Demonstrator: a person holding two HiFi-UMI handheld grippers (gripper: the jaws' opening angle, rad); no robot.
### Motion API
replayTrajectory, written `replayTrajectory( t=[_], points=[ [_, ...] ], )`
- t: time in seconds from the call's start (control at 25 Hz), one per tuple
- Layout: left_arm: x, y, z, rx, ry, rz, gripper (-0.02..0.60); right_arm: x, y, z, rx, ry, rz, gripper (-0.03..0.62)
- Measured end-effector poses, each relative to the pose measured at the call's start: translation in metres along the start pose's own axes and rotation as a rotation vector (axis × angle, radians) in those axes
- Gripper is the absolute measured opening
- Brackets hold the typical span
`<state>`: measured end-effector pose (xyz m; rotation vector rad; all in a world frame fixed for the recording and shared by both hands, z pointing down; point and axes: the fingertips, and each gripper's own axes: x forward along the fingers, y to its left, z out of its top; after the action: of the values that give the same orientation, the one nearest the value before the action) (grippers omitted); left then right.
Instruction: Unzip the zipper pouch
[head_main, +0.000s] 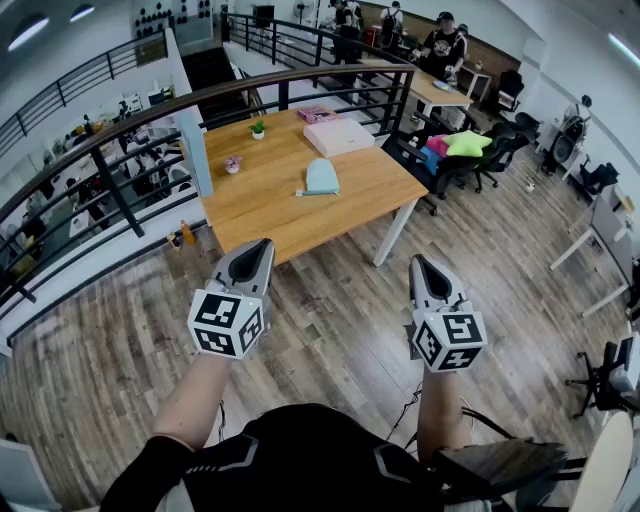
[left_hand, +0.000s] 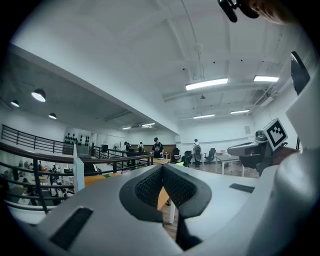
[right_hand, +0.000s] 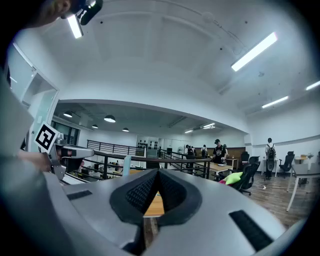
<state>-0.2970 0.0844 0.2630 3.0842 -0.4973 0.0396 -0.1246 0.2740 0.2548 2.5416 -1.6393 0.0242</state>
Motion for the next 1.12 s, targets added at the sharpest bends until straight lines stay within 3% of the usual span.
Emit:
replayTrajectory(
  t=[0.16, 0.92, 1.04, 1.12],
  points=[
    [-0.006, -0.004, 0.002, 0.035, -0.012, 0.016, 0.029, -0.006, -0.003, 0.006, -0.041, -0.007, -0.029, 0.006],
    [-0.003, -0.005, 0.0, 0.039, 0.004, -0.009, 0.032, 0.002, 0.009, 0.013, -0.014, -0.041, 0.035, 0.011],
    [-0.003, -0.006, -0.002, 0.044, 0.004, -0.007, 0.034, 0.002, 0.01, 0.011, -0.009, -0.041, 0.05, 0.098],
    [-0.003, -0.01, -0.004, 0.048, 0.006, -0.027, 0.082, 0.001, 0.01, 0.009, -0.01, -0.039, 0.059, 0.136]
  ],
)
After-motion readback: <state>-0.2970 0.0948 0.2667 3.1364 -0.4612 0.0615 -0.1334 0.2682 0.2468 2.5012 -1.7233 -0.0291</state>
